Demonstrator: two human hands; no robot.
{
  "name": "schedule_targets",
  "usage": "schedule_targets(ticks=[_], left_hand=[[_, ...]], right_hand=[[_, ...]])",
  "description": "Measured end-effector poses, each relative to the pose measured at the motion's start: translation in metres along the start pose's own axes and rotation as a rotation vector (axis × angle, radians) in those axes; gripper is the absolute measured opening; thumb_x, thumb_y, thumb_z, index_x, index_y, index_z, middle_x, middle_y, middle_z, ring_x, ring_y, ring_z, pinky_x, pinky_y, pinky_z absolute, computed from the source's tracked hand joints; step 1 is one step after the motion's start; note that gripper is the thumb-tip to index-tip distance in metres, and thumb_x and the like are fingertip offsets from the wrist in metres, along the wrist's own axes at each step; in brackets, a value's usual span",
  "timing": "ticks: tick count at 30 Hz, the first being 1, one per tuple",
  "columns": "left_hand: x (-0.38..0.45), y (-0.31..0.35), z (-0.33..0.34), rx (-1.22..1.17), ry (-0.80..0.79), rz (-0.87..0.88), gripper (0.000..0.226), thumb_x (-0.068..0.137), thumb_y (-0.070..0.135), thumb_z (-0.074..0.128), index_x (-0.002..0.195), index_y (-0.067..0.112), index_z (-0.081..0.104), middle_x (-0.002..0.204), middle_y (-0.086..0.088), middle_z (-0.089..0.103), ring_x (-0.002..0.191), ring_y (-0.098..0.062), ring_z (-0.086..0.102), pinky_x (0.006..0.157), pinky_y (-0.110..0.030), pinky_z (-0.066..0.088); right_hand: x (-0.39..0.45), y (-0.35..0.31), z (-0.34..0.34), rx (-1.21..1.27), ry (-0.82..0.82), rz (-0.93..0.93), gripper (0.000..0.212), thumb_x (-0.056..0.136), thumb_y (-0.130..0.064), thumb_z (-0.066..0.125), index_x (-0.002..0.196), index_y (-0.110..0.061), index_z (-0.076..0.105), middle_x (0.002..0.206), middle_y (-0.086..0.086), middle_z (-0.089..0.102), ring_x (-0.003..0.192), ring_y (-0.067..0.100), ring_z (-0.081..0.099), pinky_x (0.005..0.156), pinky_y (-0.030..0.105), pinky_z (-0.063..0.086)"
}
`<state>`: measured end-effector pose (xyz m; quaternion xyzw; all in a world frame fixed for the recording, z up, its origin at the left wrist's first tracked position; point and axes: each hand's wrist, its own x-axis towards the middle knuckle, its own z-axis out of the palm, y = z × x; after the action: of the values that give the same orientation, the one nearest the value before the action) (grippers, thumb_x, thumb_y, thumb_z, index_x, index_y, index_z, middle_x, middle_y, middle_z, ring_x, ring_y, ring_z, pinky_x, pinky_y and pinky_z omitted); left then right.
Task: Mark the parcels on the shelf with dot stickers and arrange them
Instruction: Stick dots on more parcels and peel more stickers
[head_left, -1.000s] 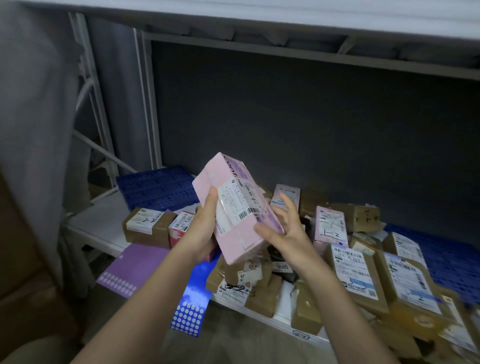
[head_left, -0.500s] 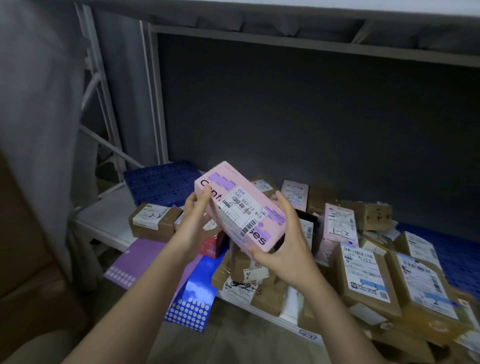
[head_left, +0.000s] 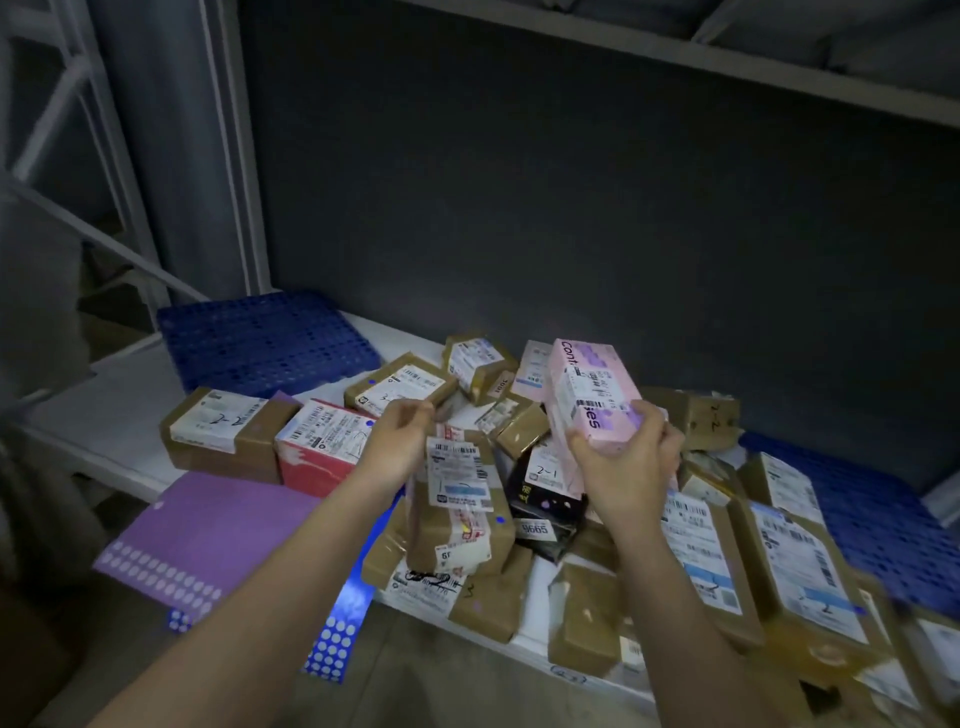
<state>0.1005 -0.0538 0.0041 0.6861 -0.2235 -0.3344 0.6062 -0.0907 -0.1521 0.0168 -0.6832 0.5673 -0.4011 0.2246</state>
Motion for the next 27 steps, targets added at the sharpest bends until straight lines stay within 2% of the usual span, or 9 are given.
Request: schedule_targets(ticks=[3, 5, 10, 13, 18, 20, 22, 24, 27], left_hand=[[0.014, -0.006, 0.015, 0.143, -0.055, 0.045, 0.018, 0.098, 0.024, 0.047, 0.113, 0.020, 0.054, 0.120, -0.004, 0.058, 0.107, -0.019, 0.054, 0.090, -0.034, 0.043], [0.018, -0.006, 0.026, 0.213, -0.096, 0.078, 0.027, 0.097, 0.022, 0.049, 0.123, 0.017, 0.054, 0.127, -0.004, 0.055, 0.102, -0.014, 0.051, 0.086, -0.030, 0.041], [0.025, -0.001, 0.046, 0.337, -0.135, 0.150, 0.023, 0.096, 0.021, 0.050, 0.118, 0.018, 0.059, 0.126, 0.002, 0.052, 0.092, -0.009, 0.047, 0.075, -0.017, 0.034], [0.028, 0.000, 0.051, 0.349, -0.166, 0.169, 0.023, 0.098, 0.019, 0.048, 0.118, 0.017, 0.058, 0.123, -0.004, 0.057, 0.080, -0.005, 0.048, 0.065, -0.021, 0.034], [0.040, -0.001, 0.043, 0.470, -0.170, 0.192, 0.022, 0.096, 0.026, 0.050, 0.117, 0.025, 0.058, 0.134, -0.002, 0.051, 0.123, -0.020, 0.047, 0.093, -0.025, 0.033], [0.046, -0.003, 0.038, 0.514, -0.185, 0.214, 0.019, 0.095, 0.026, 0.050, 0.112, 0.029, 0.057, 0.132, -0.006, 0.051, 0.124, -0.027, 0.047, 0.103, -0.038, 0.039], [0.051, -0.003, 0.033, 0.550, -0.181, 0.227, 0.020, 0.095, 0.025, 0.049, 0.114, 0.028, 0.057, 0.127, -0.008, 0.052, 0.116, -0.031, 0.051, 0.098, -0.047, 0.044], [0.057, -0.003, 0.029, 0.578, -0.167, 0.255, 0.023, 0.096, 0.024, 0.049, 0.117, 0.025, 0.058, 0.125, -0.005, 0.050, 0.111, -0.027, 0.053, 0.095, -0.042, 0.047], [0.071, -0.005, 0.026, 0.625, -0.167, 0.294, 0.029, 0.095, 0.019, 0.051, 0.123, 0.020, 0.057, 0.127, -0.007, 0.050, 0.115, -0.024, 0.051, 0.096, -0.037, 0.044]], right_hand=[[0.005, 0.008, 0.002, -0.150, 0.029, -0.020, 0.077, 0.075, -0.041, 0.077, 0.135, -0.021, 0.033, 0.137, 0.010, 0.023, 0.127, 0.027, 0.027, 0.091, 0.035, 0.038], [0.004, 0.014, 0.003, -0.258, 0.014, -0.050, 0.083, 0.072, -0.045, 0.077, 0.136, -0.022, 0.031, 0.136, 0.007, 0.020, 0.125, 0.025, 0.024, 0.094, 0.038, 0.042], [-0.006, 0.015, 0.017, -0.347, -0.098, -0.128, 0.079, 0.070, -0.056, 0.074, 0.131, -0.024, 0.035, 0.130, 0.003, 0.018, 0.121, 0.027, 0.025, 0.093, 0.041, 0.043], [-0.005, 0.012, 0.027, -0.467, -0.044, -0.165, 0.080, 0.070, -0.064, 0.069, 0.130, -0.022, 0.036, 0.133, 0.010, 0.022, 0.118, 0.027, 0.026, 0.093, 0.040, 0.040], [0.008, 0.005, 0.038, -0.500, -0.123, -0.141, 0.072, 0.081, -0.063, 0.058, 0.132, -0.019, 0.033, 0.141, 0.013, 0.021, 0.125, 0.029, 0.027, 0.097, 0.040, 0.038], [0.013, 0.005, 0.040, -0.568, -0.168, -0.111, 0.071, 0.084, -0.065, 0.052, 0.134, -0.018, 0.032, 0.142, 0.014, 0.022, 0.127, 0.031, 0.026, 0.100, 0.043, 0.035], [0.017, 0.003, 0.042, -0.647, -0.176, -0.135, 0.073, 0.085, -0.068, 0.046, 0.136, -0.018, 0.032, 0.145, 0.015, 0.021, 0.132, 0.033, 0.023, 0.109, 0.048, 0.027], [0.021, -0.003, 0.047, -0.663, -0.148, -0.216, 0.069, 0.086, -0.065, 0.047, 0.137, -0.019, 0.034, 0.147, 0.014, 0.021, 0.135, 0.034, 0.019, 0.113, 0.050, 0.020], [0.029, -0.012, 0.058, -0.587, -0.122, -0.327, 0.058, 0.088, -0.049, 0.054, 0.135, -0.019, 0.041, 0.147, 0.013, 0.025, 0.135, 0.033, 0.020, 0.113, 0.051, 0.022]])
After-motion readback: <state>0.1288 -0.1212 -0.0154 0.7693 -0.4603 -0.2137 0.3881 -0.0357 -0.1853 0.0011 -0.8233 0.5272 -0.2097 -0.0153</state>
